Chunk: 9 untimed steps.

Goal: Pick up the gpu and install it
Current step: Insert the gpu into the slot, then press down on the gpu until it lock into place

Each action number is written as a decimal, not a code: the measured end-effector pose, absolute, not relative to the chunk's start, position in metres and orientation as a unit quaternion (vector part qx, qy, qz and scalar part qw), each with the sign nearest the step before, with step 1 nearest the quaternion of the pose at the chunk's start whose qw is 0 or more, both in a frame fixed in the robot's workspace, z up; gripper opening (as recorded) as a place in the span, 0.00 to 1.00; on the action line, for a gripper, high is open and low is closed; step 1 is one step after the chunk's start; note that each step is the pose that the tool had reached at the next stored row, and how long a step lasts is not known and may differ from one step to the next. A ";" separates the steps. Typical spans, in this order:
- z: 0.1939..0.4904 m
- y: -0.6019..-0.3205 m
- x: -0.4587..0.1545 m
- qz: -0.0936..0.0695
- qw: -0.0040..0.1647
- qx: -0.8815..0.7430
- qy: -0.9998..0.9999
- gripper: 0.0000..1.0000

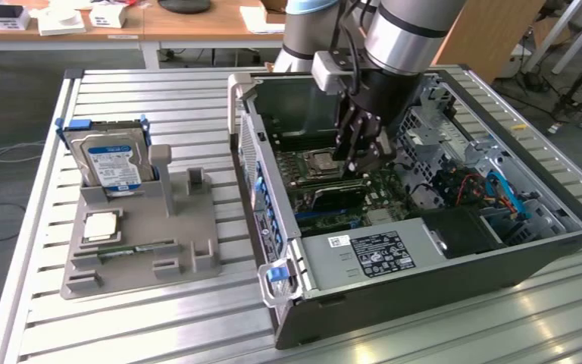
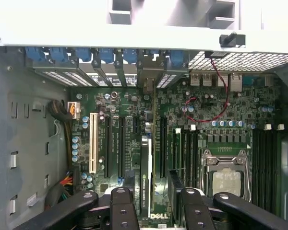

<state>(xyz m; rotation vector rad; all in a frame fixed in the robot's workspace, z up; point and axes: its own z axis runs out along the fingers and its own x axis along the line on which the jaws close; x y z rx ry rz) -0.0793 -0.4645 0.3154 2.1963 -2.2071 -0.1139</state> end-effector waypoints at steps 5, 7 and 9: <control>0.317 -0.465 -0.079 -0.037 0.013 0.705 -0.708 0.41; 0.317 -0.465 -0.079 -0.037 0.013 0.705 -0.708 0.41; 0.317 -0.465 -0.079 -0.037 0.013 0.705 -0.708 0.41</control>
